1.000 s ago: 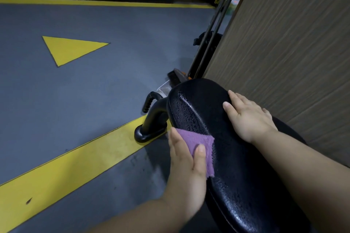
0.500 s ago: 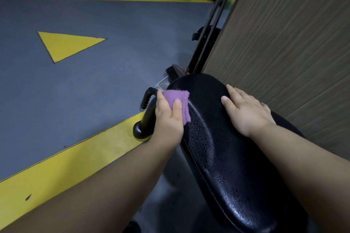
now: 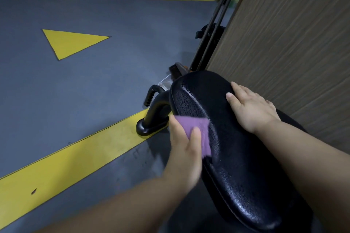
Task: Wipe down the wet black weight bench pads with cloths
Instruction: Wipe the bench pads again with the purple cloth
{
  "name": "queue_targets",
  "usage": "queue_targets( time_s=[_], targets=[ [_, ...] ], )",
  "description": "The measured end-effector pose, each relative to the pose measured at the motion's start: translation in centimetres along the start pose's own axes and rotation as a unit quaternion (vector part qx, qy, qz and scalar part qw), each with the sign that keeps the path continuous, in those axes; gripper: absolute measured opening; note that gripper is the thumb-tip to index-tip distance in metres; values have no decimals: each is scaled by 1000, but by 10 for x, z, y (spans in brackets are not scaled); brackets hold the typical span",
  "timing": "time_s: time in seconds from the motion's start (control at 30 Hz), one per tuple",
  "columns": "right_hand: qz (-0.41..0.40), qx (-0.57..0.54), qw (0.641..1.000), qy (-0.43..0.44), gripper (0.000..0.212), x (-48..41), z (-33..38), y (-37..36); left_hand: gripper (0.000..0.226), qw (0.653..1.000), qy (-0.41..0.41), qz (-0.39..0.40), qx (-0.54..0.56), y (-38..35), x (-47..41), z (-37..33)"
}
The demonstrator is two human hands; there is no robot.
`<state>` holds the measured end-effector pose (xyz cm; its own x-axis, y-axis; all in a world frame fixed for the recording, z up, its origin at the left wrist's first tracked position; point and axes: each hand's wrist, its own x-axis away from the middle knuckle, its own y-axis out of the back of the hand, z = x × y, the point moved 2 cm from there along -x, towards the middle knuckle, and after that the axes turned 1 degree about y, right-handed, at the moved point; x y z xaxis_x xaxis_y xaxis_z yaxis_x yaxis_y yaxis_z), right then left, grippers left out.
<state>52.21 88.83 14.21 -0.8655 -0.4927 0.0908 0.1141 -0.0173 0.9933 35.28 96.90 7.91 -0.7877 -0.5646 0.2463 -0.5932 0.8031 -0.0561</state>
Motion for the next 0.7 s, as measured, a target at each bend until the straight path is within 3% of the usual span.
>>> queue_targets(
  time_s=[0.17, 0.3, 0.43, 0.6, 0.7],
  targets=[
    [-2, -5, 1000, -2, 58, -2, -1, 0, 62, 997, 22, -62, -28, 18, -61, -24],
    [-2, -5, 1000, -2, 58, -2, -1, -1, 61, 997, 40, -69, -12, 14, -50, -25],
    [-5, -2, 1000, -3, 58, -4, 0, 0, 61, 997, 49, -51, 3, 0, -2, -13],
    [-4, -6, 1000, -5, 58, -3, 1, 2, 65, 993, 111, 46, 14, -11, 55, 2],
    [-6, -6, 1000, -9, 59, -4, 1, 1, 66, 990, 128, 57, 0, -12, 62, 3]
  ],
)
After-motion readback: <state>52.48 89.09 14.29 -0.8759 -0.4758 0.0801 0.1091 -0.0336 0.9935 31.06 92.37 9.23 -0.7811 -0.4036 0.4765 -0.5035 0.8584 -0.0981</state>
